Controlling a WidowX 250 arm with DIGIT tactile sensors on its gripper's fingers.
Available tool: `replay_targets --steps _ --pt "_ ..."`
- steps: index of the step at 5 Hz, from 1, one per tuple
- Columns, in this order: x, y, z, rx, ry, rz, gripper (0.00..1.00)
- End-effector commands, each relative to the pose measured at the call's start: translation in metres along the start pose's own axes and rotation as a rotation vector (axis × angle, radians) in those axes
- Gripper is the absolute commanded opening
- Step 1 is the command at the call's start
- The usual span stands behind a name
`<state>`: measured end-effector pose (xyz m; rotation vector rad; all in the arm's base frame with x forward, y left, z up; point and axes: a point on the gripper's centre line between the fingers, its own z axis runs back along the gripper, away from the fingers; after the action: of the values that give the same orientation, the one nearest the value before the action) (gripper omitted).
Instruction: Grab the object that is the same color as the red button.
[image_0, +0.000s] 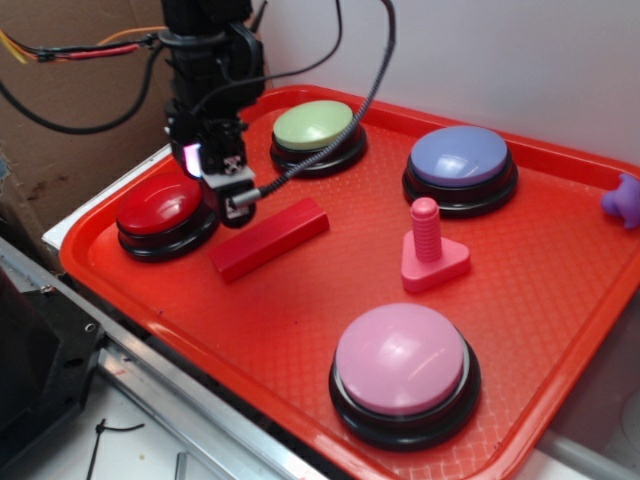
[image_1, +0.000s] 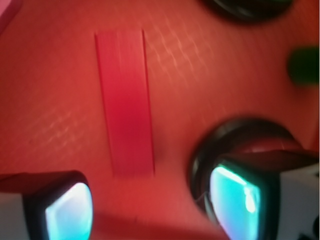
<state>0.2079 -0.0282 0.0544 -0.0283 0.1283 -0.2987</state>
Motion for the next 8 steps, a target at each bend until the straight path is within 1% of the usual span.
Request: replay_targets --steps 1,2,3,4,6,7,8 --pt "0.018 -0.018 -0.031 -0.054 0.006 -0.089 1.00" --pt "0.021 -0.024 -0.040 -0.059 0.024 -0.106 1.00" --pt "0.023 -0.026 -0.050 -0.056 0.053 -0.104 1.00" --pt "0.019 -0.028 -0.053 -0.038 0.065 -0.087 0.00" --pt "0.011 -0.029 -0.038 0.012 0.056 -0.055 0.00" --pt "-0.012 -0.032 0.009 0.036 -0.017 0.055 0.00" --pt "-0.043 -0.056 0.054 -0.167 -0.088 0.281 0.00"
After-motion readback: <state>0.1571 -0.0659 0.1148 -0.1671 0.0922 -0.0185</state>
